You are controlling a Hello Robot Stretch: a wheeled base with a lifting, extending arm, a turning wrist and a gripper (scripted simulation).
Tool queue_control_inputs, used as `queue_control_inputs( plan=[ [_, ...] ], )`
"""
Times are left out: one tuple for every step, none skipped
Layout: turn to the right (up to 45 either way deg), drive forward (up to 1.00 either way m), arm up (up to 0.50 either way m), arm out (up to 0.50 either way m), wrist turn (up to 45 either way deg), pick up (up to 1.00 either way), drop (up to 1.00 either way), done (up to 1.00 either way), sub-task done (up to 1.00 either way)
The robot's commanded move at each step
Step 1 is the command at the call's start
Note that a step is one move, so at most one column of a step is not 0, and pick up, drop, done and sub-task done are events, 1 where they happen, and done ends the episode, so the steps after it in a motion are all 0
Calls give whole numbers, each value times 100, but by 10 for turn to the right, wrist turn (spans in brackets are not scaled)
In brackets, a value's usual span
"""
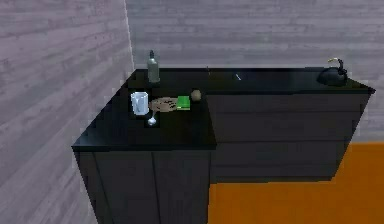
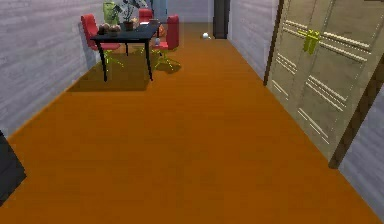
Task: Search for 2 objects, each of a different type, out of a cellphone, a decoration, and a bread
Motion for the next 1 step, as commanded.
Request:
queue_control_inputs(
  plan=[
    [0,0,0,0,0,0,0,100,0]
  ],
)
